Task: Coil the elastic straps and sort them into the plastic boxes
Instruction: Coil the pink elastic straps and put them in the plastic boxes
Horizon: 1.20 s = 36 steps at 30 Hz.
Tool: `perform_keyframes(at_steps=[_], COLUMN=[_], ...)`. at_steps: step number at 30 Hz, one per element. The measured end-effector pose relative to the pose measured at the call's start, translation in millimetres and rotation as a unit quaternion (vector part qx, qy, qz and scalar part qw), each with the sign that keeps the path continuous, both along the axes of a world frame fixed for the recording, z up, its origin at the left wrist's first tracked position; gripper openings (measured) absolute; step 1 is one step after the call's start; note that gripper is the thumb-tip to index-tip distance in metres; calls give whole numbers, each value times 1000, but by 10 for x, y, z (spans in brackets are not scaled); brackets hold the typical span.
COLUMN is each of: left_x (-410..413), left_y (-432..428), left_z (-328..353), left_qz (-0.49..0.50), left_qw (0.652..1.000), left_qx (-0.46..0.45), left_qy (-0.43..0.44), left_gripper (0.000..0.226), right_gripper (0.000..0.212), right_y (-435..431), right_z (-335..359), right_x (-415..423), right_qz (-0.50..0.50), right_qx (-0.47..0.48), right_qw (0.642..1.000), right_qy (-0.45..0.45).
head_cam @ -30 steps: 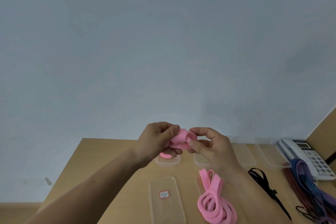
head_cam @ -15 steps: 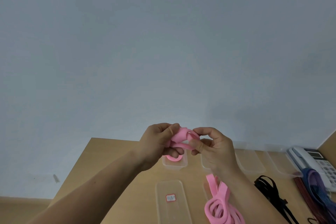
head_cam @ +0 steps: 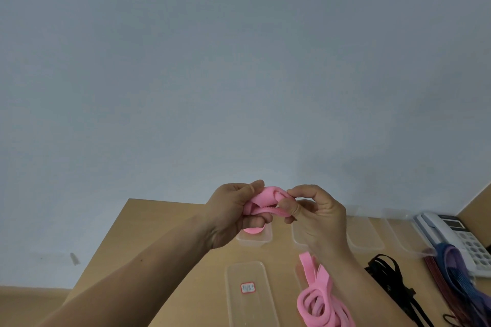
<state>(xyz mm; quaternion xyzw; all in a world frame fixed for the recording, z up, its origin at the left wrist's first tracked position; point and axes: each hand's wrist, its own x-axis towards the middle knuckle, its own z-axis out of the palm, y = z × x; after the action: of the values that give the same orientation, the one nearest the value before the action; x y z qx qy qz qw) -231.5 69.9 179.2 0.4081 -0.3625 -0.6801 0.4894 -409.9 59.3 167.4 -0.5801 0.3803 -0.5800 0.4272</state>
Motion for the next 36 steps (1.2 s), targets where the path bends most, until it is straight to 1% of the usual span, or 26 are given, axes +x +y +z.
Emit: perform_keyframes(at_steps=[4,7,9,11,13,14,16,17,19,21,22,25,29,31,32,33,34,36], left_x=[-12,10,44,71,84,94,132,161,223,295,338,464,576,597,603,605,599,569], left_y=[-20,-42,-50,-48,-38,-32,-21,-17,-6,-4,-4,-6,-24,-45,-59,-77,-101,-161], left_z=[1,-8,-28,-67,-116,-145,-200,-226,-276,-321,-339,-385,-505,-580,-626,-670,-714,-802], left_qz=[5,17,29,25,7,0,0,8,17,7,1,5,59,79,87,93,96,97], left_qw=[1000,996,989,976,960,955,955,958,966,972,973,972,966,962,961,961,962,967], left_qx=[-22,-59,-95,-132,-165,-177,-184,-177,-150,-132,-129,-137,-146,-146,-143,-139,-132,-103], left_qy=[-22,-61,-109,-170,-224,-238,-233,-224,-211,-195,-190,-191,-207,-216,-219,-220,-221,-214], left_gripper=[44,38,29,22,23,25,31,35,42,42,41,33,18,16,16,16,16,18], right_gripper=[21,23,24,29,35,37,39,37,33,31,30,36,39,37,32,25,22,34], right_y=[-17,-60,-97,-117,-122,-123,-128,-139,-167,-185,-192,-218,-258,-267,-265,-254,-246,-240], right_z=[-17,-52,-91,-118,-109,-99,-87,-94,-125,-159,-174,-240,-353,-420,-459,-499,-541,-625], right_x=[-1,-16,-45,-60,-38,-14,38,56,84,122,153,266,440,522,559,589,599,567], right_qz=[-14,2,40,66,88,99,113,116,113,99,91,71,50,42,39,34,26,19], right_qx=[-6,19,44,48,41,35,32,36,45,46,45,41,44,47,49,47,36,13], right_qw=[1000,1000,998,993,988,984,975,973,974,978,980,982,982,982,982,981,978,958], right_qy=[-3,8,38,80,120,145,189,197,191,177,172,171,176,180,180,186,205,287])
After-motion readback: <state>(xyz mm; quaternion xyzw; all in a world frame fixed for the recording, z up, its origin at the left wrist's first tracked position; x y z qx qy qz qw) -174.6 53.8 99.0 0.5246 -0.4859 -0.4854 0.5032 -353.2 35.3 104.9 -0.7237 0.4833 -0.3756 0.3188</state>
